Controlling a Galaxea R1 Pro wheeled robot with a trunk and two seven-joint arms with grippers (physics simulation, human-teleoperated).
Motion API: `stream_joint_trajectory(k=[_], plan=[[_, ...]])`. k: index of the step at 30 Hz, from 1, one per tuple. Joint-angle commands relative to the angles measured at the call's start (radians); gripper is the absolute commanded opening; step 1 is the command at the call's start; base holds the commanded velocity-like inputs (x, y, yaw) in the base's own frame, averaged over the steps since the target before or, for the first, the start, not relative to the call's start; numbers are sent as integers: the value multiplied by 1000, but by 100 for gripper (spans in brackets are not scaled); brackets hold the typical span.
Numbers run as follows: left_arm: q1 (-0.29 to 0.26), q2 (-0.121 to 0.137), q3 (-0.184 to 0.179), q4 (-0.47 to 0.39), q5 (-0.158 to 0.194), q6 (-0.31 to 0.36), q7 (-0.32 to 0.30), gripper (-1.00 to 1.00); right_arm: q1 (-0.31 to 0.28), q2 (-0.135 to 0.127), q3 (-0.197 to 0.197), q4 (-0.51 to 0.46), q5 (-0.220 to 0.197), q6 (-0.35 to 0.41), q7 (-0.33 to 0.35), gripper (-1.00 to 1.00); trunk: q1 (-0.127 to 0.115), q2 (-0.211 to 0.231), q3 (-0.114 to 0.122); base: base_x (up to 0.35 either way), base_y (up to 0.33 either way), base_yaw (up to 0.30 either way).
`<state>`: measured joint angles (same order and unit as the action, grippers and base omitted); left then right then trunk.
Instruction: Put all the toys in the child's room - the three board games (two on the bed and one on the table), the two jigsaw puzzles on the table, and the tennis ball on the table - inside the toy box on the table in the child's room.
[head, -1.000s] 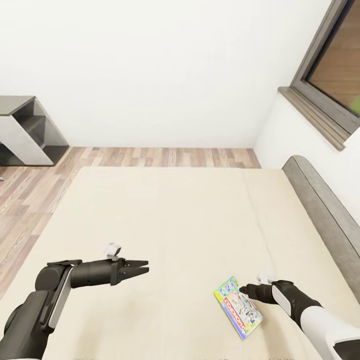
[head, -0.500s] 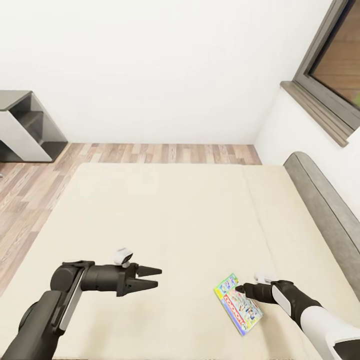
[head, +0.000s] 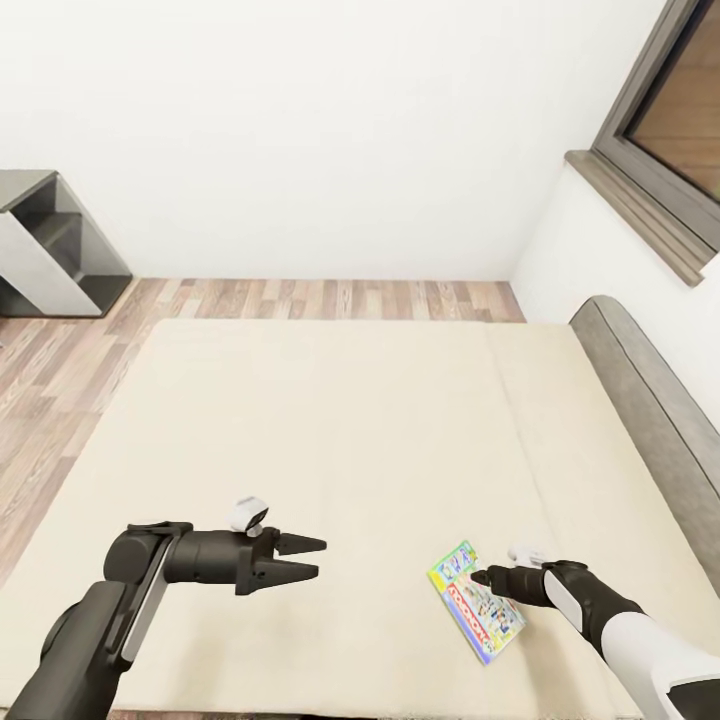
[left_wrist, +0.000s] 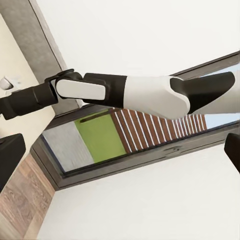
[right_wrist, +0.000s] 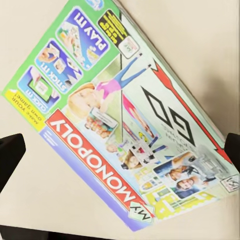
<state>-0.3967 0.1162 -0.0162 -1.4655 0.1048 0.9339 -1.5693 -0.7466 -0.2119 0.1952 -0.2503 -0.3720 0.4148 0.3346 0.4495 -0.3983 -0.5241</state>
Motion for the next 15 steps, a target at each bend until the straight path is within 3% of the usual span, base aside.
stream_joint_trajectory(k=[1, 15], plan=[[-1, 0, -2, 0, 3, 11, -1, 100, 0, -1, 7, -1, -8, 2, -1, 100, 0, -2, -3, 0, 0, 0], [-1, -3, -2, 2, -1, 13, -1, 100, 0, -1, 7, -1, -8, -51, -5, 100, 0, -2, -26, 0, 0, 0]])
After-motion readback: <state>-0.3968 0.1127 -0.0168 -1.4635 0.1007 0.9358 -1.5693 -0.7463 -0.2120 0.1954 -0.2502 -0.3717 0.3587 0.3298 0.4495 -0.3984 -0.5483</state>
